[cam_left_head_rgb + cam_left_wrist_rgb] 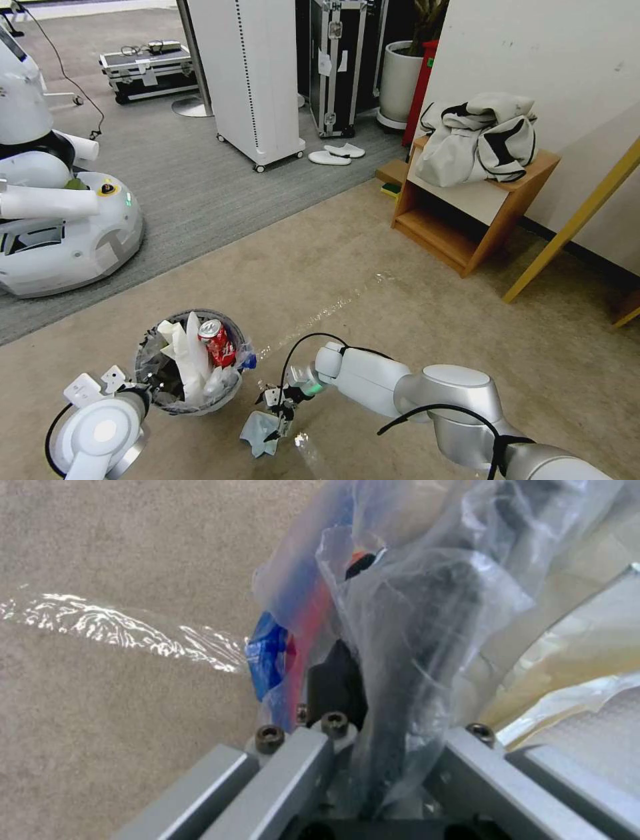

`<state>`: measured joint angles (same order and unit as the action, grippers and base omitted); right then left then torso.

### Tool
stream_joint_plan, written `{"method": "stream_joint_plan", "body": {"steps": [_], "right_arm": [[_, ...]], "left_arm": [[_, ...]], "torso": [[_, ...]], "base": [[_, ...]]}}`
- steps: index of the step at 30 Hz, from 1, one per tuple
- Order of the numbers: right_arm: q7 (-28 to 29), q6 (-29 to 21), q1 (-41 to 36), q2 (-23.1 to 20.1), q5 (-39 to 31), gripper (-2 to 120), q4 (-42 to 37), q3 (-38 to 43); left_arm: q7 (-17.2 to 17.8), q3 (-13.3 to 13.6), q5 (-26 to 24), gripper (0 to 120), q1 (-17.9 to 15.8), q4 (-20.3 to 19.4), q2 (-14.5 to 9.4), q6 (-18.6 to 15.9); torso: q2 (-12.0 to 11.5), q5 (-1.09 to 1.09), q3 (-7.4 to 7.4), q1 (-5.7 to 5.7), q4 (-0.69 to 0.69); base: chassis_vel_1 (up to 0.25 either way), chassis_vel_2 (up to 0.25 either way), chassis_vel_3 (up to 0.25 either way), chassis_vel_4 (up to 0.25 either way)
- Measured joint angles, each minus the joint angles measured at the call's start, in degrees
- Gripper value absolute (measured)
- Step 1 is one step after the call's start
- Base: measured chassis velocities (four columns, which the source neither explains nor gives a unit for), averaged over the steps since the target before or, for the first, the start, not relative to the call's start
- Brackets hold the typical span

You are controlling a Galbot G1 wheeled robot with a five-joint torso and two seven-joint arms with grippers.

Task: Pick up the trash bin and place the garbage on the floor into it.

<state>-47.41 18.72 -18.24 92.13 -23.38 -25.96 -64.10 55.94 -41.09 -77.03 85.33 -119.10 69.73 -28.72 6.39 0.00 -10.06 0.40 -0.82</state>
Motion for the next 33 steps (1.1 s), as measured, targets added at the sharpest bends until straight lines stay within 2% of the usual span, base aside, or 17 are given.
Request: {"method": "stream_joint_plan", "body": {"steps": [4, 6, 8, 9, 11, 12, 14, 16, 19, 21, 22, 24, 28, 29, 33], "right_arm": [[0.00, 0.08, -0.02, 0.00, -0.01, 100, 0.00, 0.05], [0.03, 0.18, -0.12, 0.00, -0.35, 90, -0.18, 0.06], [0.03, 0.19, -0.15, 0.00, -0.44, 87, -0.22, 0.07], [0.13, 0.28, -0.24, 0.00, -0.60, 81, -0.32, 0.09], [0.17, 0.43, -0.27, 0.00, -0.67, 78, -0.34, 0.11], [0.29, 0.64, -0.32, 0.00, -0.74, 67, -0.34, 0.14], [0.29, 0.65, -0.33, 0.00, -0.80, 65, -0.34, 0.14], [0.29, 0.76, -0.45, 0.00, -1.04, 54, -0.25, 0.16], [0.32, 0.77, -0.56, 0.00, -1.11, 48, -0.24, 0.17], [0.57, 0.78, -0.72, 0.00, -1.42, 35, -0.23, 0.17], [0.57, 0.78, -0.72, 0.00, -1.42, 35, -0.23, 0.17], [0.75, 0.78, -0.73, 0.00, -2.16, 24, -0.33, 0.16], [0.73, 0.81, -0.62, 0.00, -2.99, 14, -0.53, 0.15], [0.63, 0.82, -0.50, 0.00, -3.32, 7, -0.66, 0.18], [0.42, 0.88, -0.47, 0.00, -3.47, 0, -0.80, 0.27]], "left_arm": [[-0.09, 0.11, 0.18, 0, -0.05, 0.00, 0.16, -0.01], [-0.20, 0.47, 0.51, 0, -0.03, -0.04, 0.51, -0.09], [-0.22, 0.49, 0.55, 0, 0.02, -0.07, 0.53, -0.10], [-0.26, 0.51, 0.65, 0, 0.10, -0.12, 0.54, -0.11], [-0.29, 0.51, 0.73, 0, 0.14, -0.15, 0.54, -0.12], [-0.34, 0.51, 0.78, 0, 0.15, -0.20, 0.53, -0.12], [-0.34, 0.51, 0.78, 0, 0.16, -0.21, 0.53, -0.12], [-0.34, 0.54, 0.80, 0, 0.19, -0.26, 0.57, -0.12], [-0.34, 0.57, 0.81, 0, 0.19, -0.27, 0.62, -0.12], [-0.34, 0.71, 0.87, 0, 0.13, -0.39, 0.71, -0.12], [-0.34, 0.71, 0.87, 0, 0.13, -0.39, 0.71, -0.12], [-0.33, 0.96, 0.89, 0, -0.04, -0.66, 0.81, -0.12], [-0.30, 1.15, 1.05, 0, -0.07, -0.71, 0.86, -0.09], [-0.29, 1.18, 1.09, 0, -0.09, -0.70, 0.83, -0.05], [-0.30, 1.18, 1.09, 0, -0.14, -0.58, 0.67, 0.01]], "torso": [[0.00, 0.00, 0.00, 0.00, 0.00], [0.00, -0.01, 0.00, 0.00, 0.00], [0.00, -0.01, 0.00, 0.00, 0.00], [0.00, -0.01, 0.00, 0.00, 0.00], [0.00, -0.01, 0.00, 0.00, 0.00], [0.00, -0.01, 0.00, 0.00, 0.00], [0.00, -0.01, 0.00, 0.00, 0.00], [0.00, -0.01, 0.00, 0.00, 0.00], [0.00, -0.01, 0.00, 0.00, 0.00], [0.00, -0.01, 0.00, 0.00, 0.00], [0.00, -0.01, 0.00, 0.00, 0.00], [0.00, -0.01, 0.00, 0.00, 0.00], [0.00, -0.01, 0.00, 0.00, 0.00], [0.00, -0.01, 0.00, 0.00, 0.00], [0.00, 0.00, 0.00, 0.00, 0.00]], "base": [[0.000, 0.000, 0.000, 0.000], [0.000, 0.000, 0.000, 0.000], [0.000, 0.000, 0.000, 0.000], [0.000, 0.000, 0.000, 0.000], [0.000, 0.000, 0.000, 0.000], [0.000, 0.000, 0.000, 0.000], [0.000, 0.000, 0.000, 0.000], [0.000, 0.000, 0.000, 0.000], [0.000, 0.000, 0.000, 0.000], [0.000, 0.000, 0.000, 0.000], [0.000, 0.000, 0.000, 0.000], [0.000, 0.000, 0.000, 0.000], [0.000, 0.000, 0.000, 0.000], [0.000, 0.000, 0.000, 0.000], [0.000, 0.000, 0.000, 0.000]]}}
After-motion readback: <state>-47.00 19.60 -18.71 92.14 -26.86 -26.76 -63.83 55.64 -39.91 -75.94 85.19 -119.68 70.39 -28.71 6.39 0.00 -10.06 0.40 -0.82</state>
